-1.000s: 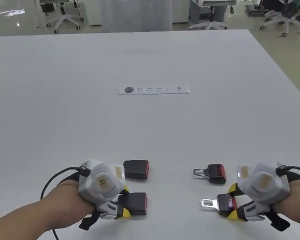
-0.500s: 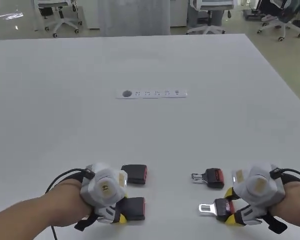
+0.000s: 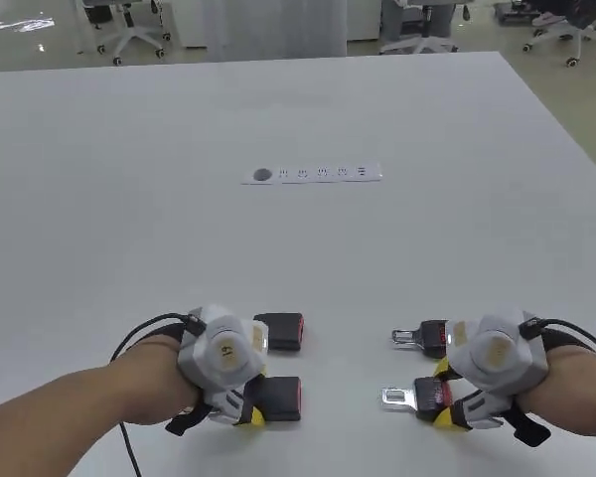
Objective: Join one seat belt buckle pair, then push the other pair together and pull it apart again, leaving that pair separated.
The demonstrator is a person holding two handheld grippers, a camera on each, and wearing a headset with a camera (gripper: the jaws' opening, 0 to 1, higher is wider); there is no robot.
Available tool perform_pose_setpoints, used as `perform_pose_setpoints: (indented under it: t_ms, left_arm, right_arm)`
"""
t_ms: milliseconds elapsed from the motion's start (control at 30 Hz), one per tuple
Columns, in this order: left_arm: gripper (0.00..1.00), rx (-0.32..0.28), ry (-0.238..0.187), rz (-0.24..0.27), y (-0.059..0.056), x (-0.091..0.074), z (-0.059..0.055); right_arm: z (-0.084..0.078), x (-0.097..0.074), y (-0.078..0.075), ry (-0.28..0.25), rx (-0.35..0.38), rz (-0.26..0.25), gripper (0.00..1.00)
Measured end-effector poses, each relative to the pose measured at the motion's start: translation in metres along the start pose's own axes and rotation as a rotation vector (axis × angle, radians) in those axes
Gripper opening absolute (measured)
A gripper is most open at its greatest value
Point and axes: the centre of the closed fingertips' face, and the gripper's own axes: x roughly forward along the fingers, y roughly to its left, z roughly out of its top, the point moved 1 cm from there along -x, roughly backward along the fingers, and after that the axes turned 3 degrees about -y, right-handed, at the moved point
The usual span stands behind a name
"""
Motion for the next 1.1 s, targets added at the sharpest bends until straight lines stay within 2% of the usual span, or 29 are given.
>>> perform_pose_setpoints:
  t_ms: [200,500,633,967,1100]
  left_arm:
    - [0.33,0.0,0.003,0.0,-0.001,0.0,0.0]
    - [0.33,-0.005,0.004,0.003,0.0,0.0,0.0]
    - [0.33,0.0,0.018,0.002,-0.001,0.0,0.0]
    - [0.33,-0.009,0.004,-0.002,-0.001,0.0,0.0]
    - [0.33,-0.009,0.008,0.0,0.0,0.0,-0.001]
  right_arm:
    - [0.016,0.008,0.002,-0.035,0.006,-0.015,0.34]
    - [0.056,0.029,0.013,-0.086,-0.018,-0.014,0.34]
    - [0.064,0.033,0.015,-0.079,-0.035,-0.007,0.34]
    - [0.089,0.048,0.014,-0.085,-0.049,-0.002,0.34]
    - [0.091,0.049,0.011,-0.066,-0.058,-0.002,0.34]
